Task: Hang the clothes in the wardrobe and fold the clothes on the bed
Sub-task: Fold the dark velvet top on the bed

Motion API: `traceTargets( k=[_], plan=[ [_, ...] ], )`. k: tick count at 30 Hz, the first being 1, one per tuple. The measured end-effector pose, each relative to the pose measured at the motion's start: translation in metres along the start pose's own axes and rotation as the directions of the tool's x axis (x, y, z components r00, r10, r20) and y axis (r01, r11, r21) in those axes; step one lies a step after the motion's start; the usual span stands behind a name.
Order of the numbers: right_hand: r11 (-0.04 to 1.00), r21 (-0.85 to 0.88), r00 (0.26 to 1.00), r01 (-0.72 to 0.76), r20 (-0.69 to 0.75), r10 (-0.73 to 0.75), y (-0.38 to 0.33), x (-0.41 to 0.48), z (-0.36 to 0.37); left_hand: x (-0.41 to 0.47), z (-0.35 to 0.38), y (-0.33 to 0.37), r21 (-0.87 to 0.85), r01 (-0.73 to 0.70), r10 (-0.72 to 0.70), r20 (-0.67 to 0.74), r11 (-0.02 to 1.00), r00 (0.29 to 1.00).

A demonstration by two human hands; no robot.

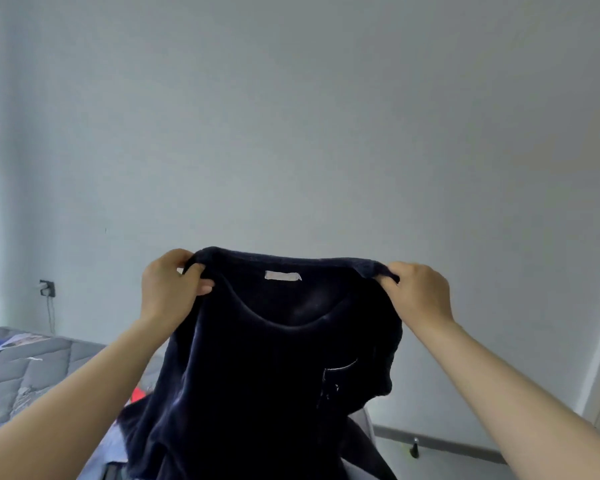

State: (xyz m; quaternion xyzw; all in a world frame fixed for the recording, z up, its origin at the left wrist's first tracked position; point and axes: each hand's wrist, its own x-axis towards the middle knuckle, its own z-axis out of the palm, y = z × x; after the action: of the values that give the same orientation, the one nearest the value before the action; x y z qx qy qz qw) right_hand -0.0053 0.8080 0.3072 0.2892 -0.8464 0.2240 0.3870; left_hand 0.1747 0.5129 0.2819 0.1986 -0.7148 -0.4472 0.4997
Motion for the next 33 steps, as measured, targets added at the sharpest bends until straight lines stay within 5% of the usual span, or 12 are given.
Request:
traceTargets(
  k=[5, 8, 10, 13, 18, 21, 27, 33],
  plan=[
    [0.927, 0.326, 0.956, -0.185, -0.157, 0.246, -0.025, 0.036, -0.052, 0.016, -0.013, 0.068, -0.026, -0.203, 0.199, -0.113, 0.979, 0.974],
    [0.619, 0.708, 0.858, -0.340, -0.036, 0.512, -0.047, 0.046, -0.079, 0.016, -0.019, 0.095, 0.019, -0.297, 0.296, -0.167, 0.955, 0.940],
    [0.481, 0.820, 0.812, -0.312, -0.033, 0.583, -0.061, 0.046, -0.095, 0.011, -0.021, 0.111, 0.012, -0.340, 0.334, -0.221, 0.941, 0.916],
    [0.615, 0.780, 0.809, -0.117, -0.285, 0.515, -0.076, 0.038, -0.115, 0.000, -0.030, 0.127, 0.016, -0.422, 0.405, -0.317, 0.906, 0.858],
    [0.900, 0.393, 0.723, 0.189, -0.676, 0.143, -0.079, 0.015, -0.151, -0.021, -0.055, 0.134, 0.055, -0.555, 0.517, -0.450, 0.830, 0.729],
    [0.932, 0.247, 0.688, 0.267, -0.726, -0.005, -0.079, -0.003, -0.166, -0.035, -0.067, 0.137, 0.063, -0.583, 0.542, -0.460, 0.810, 0.703],
    [0.934, 0.253, 0.665, 0.251, -0.746, 0.023, -0.100, -0.039, -0.197, -0.068, -0.093, 0.153, 0.103, -0.655, 0.617, -0.469, 0.749, 0.632],
    [0.925, 0.204, 0.563, 0.321, -0.827, -0.012, -0.117, -0.079, -0.232, -0.098, -0.124, 0.171, 0.199, -0.773, 0.739, -0.503, 0.603, 0.447]
  ],
)
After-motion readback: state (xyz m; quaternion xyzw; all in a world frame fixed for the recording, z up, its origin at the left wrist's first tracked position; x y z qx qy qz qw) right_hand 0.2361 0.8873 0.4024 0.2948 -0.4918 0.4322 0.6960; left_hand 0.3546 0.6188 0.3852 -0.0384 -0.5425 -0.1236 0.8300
